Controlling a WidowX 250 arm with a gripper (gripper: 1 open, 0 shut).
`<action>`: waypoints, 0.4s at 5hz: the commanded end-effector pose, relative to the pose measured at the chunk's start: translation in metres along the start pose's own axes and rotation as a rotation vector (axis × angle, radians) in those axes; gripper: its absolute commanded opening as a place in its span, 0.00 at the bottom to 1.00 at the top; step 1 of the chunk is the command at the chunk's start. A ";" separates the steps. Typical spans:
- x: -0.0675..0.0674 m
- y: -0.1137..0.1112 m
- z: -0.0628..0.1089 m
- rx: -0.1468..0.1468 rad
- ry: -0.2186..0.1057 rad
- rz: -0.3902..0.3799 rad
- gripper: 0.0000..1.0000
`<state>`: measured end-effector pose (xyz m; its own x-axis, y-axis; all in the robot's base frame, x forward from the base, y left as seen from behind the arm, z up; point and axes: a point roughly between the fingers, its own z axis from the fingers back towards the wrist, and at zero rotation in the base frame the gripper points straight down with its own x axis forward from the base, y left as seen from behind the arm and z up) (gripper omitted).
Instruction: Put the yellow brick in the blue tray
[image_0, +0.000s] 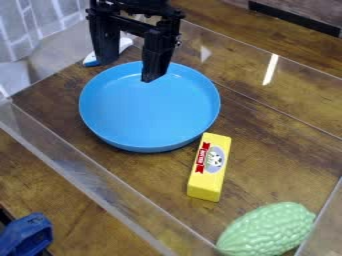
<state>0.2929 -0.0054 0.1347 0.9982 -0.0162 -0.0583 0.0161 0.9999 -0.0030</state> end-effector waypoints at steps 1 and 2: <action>0.001 -0.003 -0.006 -0.004 0.012 -0.003 1.00; 0.002 -0.020 -0.020 -0.022 0.005 0.008 1.00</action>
<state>0.2908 -0.0248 0.1049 0.9950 -0.0073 -0.0996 0.0047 0.9996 -0.0264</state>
